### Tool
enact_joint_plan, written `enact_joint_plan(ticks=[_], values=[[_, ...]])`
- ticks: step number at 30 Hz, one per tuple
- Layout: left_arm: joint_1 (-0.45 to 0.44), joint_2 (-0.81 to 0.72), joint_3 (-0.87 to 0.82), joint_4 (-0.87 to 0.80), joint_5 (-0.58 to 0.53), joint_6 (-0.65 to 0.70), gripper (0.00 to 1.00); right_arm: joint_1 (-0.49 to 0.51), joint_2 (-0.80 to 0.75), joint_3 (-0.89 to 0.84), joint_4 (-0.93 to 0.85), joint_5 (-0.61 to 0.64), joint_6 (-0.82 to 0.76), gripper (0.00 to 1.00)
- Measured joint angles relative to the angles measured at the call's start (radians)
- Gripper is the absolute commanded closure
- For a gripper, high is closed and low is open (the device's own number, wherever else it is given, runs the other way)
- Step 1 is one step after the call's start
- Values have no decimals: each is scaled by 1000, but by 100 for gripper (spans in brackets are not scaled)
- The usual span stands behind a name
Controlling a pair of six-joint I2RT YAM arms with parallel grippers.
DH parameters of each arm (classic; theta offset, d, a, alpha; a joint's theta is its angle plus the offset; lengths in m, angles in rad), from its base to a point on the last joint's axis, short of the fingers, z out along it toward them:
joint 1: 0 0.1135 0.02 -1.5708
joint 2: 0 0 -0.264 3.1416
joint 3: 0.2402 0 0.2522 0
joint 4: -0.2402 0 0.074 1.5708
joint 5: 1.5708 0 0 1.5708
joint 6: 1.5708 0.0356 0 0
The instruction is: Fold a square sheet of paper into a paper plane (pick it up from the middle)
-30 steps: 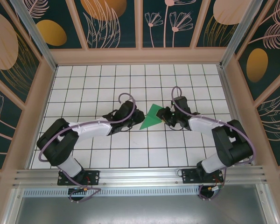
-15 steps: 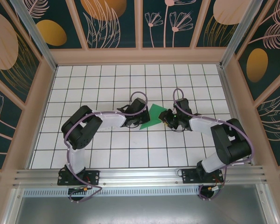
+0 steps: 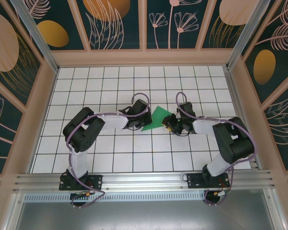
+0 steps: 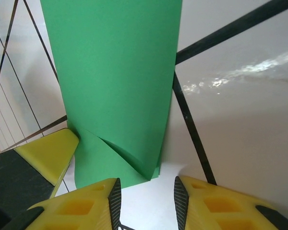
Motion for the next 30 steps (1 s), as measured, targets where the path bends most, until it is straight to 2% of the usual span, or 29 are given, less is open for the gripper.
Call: enact_joint_plan(ticks=[7, 20, 30], values=[[0, 0, 0, 0, 10, -8, 91, -3, 24, 7, 29, -19, 9, 66], [2, 0, -8, 13, 15, -16, 91, -4, 38, 7, 77, -22, 36, 79], [3, -32, -37, 18, 18, 0, 80, -4, 40, 7, 98, -29, 76, 91]])
